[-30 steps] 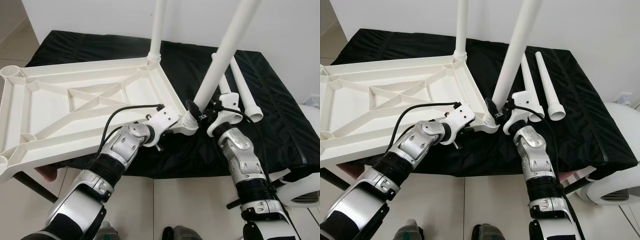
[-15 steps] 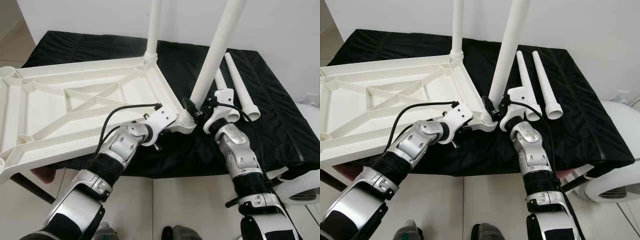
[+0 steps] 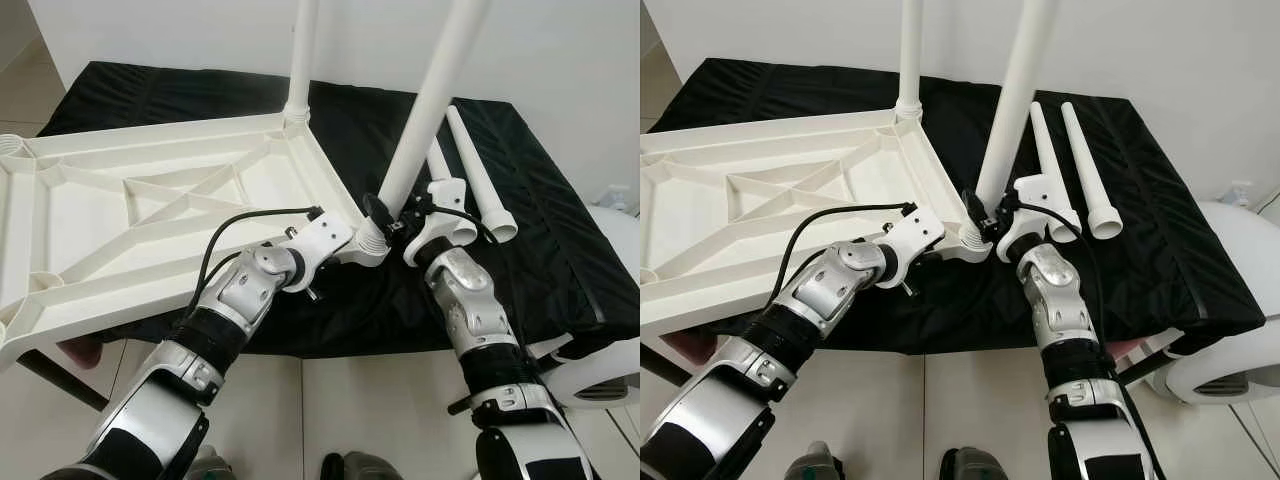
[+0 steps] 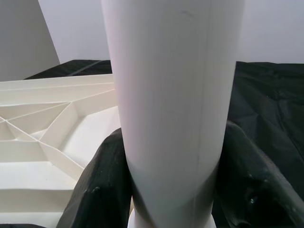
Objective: Building children table
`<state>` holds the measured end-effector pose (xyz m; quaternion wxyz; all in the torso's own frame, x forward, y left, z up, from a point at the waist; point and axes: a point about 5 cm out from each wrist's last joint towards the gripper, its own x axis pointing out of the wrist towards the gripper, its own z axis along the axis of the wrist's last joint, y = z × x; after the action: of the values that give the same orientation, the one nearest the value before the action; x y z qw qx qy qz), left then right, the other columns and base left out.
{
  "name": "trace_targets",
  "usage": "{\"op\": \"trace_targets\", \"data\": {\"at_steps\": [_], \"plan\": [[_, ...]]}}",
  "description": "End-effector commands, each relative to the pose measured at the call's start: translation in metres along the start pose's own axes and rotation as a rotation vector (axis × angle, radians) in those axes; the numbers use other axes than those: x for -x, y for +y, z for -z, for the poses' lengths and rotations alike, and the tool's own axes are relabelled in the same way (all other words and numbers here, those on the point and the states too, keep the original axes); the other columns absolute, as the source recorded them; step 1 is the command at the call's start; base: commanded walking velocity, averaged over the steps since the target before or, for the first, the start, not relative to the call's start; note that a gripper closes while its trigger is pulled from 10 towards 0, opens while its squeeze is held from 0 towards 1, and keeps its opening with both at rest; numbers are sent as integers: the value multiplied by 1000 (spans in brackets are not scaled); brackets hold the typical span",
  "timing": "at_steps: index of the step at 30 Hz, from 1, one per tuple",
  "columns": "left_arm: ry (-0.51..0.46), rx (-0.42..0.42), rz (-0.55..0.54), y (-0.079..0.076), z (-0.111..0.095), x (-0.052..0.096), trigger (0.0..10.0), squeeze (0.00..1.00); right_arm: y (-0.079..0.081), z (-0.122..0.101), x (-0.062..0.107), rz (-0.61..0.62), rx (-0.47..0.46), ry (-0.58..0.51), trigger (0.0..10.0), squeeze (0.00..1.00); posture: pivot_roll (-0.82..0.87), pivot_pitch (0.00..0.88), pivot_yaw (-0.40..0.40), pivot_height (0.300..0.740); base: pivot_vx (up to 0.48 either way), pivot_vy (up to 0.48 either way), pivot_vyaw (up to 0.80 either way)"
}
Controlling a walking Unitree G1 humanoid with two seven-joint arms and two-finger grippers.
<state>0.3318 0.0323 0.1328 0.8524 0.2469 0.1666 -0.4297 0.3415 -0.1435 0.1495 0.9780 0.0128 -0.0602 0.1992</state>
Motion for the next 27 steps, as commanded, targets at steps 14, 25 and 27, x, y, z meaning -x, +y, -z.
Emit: {"op": "trace_targets", "data": {"at_steps": [14, 25, 27], "plan": [[-20, -49, 30, -5, -8, 1, 10000, 0, -10, 38, 13, 95, -10, 186, 10000, 0, 39, 14, -78, 740, 0, 0, 0], [-20, -49, 19, -3, -7, 3, 10000, 0, -21, 49, 21, 187, -87, 208, 10000, 0, 49, 10, -87, 740, 0, 0, 0], [-19, -50, 18, -3, -7, 3, 10000, 0, -23, 50, 23, 203, -87, 209, 10000, 0, 49, 10, -87, 740, 0, 0, 0]]}}
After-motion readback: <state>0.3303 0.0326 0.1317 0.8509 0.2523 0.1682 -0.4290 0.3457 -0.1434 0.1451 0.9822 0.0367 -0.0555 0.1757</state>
